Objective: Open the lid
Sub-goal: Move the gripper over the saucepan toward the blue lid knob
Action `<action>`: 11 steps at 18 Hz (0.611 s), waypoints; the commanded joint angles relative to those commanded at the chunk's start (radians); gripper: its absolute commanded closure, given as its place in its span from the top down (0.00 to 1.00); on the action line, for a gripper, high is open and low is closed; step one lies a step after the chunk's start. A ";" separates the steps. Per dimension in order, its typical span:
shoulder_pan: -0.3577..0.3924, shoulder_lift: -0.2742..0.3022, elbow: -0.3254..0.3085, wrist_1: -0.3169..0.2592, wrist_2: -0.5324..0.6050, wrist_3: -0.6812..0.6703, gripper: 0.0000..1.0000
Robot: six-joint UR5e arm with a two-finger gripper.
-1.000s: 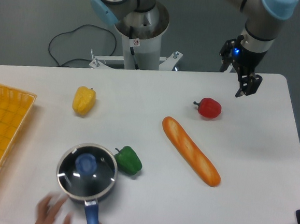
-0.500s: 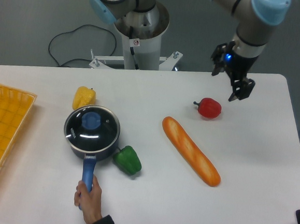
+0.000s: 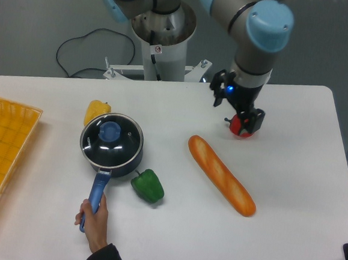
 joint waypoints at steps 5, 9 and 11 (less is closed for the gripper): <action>-0.101 0.000 -0.026 0.080 0.000 -0.087 1.00; -0.115 -0.018 -0.002 0.083 0.002 -0.084 1.00; -0.117 -0.020 -0.005 0.083 0.003 -0.084 1.00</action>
